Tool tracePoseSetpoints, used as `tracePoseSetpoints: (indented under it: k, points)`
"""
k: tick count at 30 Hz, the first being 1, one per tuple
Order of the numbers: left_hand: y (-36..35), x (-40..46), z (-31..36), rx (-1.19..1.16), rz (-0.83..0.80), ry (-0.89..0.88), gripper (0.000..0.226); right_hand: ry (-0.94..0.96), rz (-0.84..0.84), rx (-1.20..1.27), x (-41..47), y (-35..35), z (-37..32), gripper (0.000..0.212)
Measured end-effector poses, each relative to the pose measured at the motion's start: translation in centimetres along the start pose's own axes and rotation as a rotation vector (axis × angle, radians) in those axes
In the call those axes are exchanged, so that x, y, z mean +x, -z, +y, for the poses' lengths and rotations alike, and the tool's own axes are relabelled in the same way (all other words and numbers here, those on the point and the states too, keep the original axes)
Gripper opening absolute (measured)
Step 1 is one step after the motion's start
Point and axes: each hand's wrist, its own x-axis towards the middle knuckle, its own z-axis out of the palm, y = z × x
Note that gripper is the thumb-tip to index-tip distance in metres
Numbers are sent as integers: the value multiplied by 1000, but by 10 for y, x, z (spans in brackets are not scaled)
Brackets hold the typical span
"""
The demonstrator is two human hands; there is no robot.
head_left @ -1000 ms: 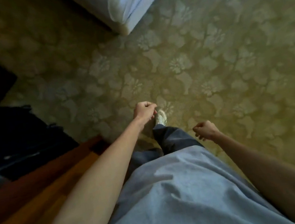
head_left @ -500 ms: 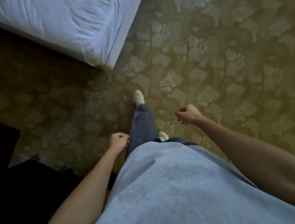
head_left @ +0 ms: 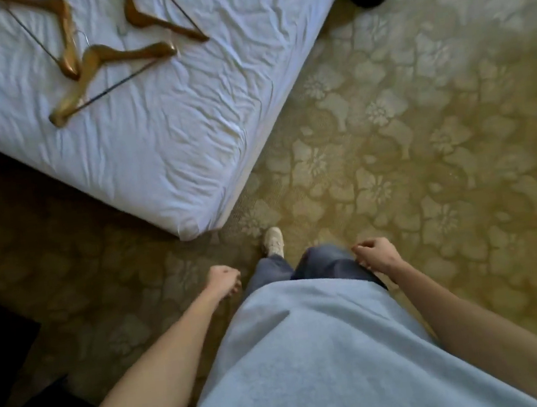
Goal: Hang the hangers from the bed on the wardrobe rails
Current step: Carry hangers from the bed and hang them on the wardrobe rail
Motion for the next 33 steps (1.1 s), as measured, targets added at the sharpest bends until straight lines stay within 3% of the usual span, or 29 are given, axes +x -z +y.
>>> tracePoseSetpoints:
  k: [7, 12, 19, 26, 33]
  points:
    - [14, 34, 304, 28, -73, -361, 20, -238, 30, 145, 75, 107, -25, 22]
    - [10, 70, 447, 74, -57, -362, 18, -232, 16, 119, 156, 194, -85, 22]
    - [15, 91, 513, 32, -1, -100, 28, 5, -10, -64, 253, 322, -251, 22]
    - [27, 106, 544, -59, 67, 50, 29, 284, -73, -154, 326, 390, -436, 22]
    - [28, 173, 613, -256, 32, 153, 25, 286, -117, -354, 418, 445, -535, 20]
